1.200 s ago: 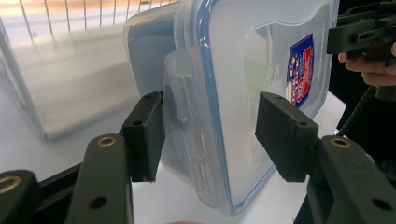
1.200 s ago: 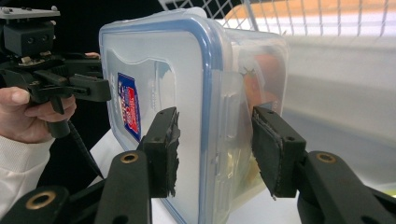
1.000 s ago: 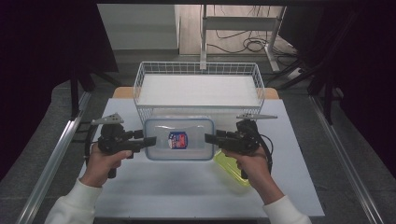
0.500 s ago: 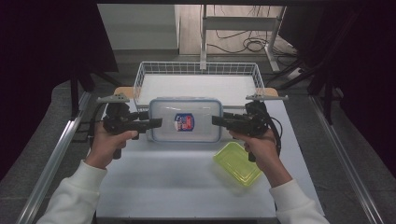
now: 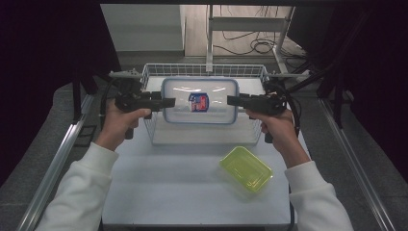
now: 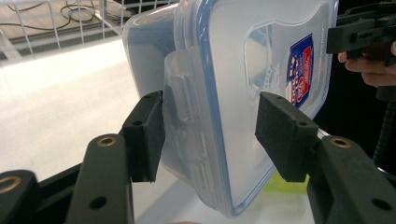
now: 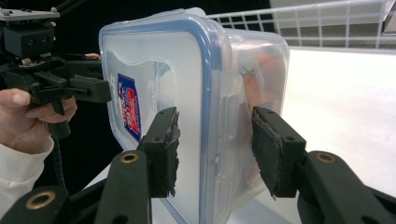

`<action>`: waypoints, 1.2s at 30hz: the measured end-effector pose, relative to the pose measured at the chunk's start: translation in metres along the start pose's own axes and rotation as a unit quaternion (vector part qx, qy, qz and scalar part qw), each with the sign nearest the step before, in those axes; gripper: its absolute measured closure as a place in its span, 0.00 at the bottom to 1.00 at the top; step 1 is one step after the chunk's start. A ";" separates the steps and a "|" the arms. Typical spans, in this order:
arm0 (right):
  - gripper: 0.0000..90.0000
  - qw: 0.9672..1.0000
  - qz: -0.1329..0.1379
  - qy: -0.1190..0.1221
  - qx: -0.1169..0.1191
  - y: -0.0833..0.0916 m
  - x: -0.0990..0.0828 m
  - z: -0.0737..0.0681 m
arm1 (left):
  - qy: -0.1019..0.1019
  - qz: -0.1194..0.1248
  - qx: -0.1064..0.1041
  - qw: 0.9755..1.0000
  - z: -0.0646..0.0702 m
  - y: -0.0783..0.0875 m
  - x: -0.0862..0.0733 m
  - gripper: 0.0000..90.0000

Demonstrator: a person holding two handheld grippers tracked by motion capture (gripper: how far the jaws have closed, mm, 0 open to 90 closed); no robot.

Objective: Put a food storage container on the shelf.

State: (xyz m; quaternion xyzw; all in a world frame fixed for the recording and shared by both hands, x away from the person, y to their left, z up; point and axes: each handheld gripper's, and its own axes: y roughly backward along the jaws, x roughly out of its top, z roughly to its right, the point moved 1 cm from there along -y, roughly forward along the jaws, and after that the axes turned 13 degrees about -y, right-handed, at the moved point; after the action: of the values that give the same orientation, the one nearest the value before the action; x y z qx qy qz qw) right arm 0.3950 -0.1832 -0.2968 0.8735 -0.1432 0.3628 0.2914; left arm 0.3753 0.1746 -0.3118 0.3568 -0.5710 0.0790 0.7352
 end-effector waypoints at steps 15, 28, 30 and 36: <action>0.58 0.999 -0.008 -0.032 0.006 -0.017 0.036 0.035 | 0.019 -0.012 0.000 1.000 -0.030 -0.028 0.021 0.49; 0.56 0.998 -0.010 -0.069 0.007 -0.027 0.049 0.047 | 0.054 -0.025 0.003 0.998 -0.042 -0.037 0.028 0.45; 0.56 0.997 -0.009 -0.073 0.004 -0.028 0.051 0.048 | 0.060 -0.024 0.002 0.998 -0.044 -0.039 0.029 0.44; 0.56 0.996 -0.004 -0.094 0.000 -0.033 0.053 0.052 | 0.075 -0.021 0.002 0.997 -0.050 -0.045 0.029 0.40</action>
State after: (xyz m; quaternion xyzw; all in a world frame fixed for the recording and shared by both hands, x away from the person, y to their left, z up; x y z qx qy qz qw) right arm 0.4756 -0.1913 -0.3011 0.9043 -0.1659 0.2783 0.2780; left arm 0.4477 0.1637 -0.3103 0.3639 -0.5064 0.0911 0.7764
